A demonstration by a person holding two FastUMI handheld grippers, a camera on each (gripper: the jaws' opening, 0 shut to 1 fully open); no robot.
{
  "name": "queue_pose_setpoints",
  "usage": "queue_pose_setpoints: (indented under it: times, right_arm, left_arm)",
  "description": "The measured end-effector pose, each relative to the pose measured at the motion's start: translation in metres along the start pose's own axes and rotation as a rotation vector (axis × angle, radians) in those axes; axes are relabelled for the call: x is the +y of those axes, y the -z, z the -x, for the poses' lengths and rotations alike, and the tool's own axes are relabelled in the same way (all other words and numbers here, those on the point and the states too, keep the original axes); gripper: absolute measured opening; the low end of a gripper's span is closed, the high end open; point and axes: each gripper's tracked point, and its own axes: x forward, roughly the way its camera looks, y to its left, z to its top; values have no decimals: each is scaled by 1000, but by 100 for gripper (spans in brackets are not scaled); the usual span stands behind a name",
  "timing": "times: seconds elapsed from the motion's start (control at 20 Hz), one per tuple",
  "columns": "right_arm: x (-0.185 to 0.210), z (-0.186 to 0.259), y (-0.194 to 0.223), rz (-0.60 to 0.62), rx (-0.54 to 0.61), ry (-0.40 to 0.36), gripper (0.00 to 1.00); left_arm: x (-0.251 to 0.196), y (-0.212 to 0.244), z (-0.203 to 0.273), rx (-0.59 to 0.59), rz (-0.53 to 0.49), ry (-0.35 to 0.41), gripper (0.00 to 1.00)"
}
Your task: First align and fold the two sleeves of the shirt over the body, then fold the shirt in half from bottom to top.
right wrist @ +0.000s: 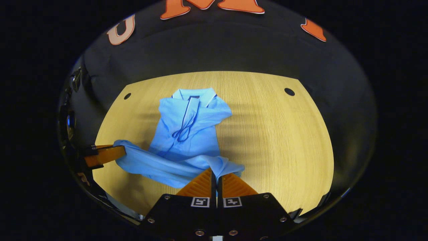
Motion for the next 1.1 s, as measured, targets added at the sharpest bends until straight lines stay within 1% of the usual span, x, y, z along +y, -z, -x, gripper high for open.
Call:
queue_pose_setpoints:
  times: [0.2,0.45,0.65,0.85,0.9,0.95,1.0,1.05,1.1]
  right_arm:
    - [-7,-25,-48,10,-41,0,1]
    - [-9,-59,-90,-1,-60,-16,1]
    - [-7,-97,-119,-24,-71,-37,1]
    - [-6,-125,-125,-60,-53,-54,1]
    - [-9,-130,-124,-68,-41,-45,2]
    - [-13,-135,-123,-76,-29,-31,2]
    - [-16,-138,-123,-78,-28,-23,2]
    - [-17,-142,-124,-80,-33,-19,7]
    - [-15,-144,-123,-89,-37,-29,9]
  left_arm:
    - [3,-52,-21,-36,7,-6,5]
    - [9,-104,-53,-69,-7,-30,5]
    - [22,-128,-83,-69,-32,-62,5]
    - [35,-132,-108,-52,-46,-115,5]
    - [36,-131,-116,-49,-41,-121,5]
    - [35,-130,-119,-47,-37,-120,8]
    - [35,-132,-119,-49,-34,-120,14]
    - [37,-134,-119,-51,-36,-132,16]
    - [41,-137,-122,-66,-41,-149,37]
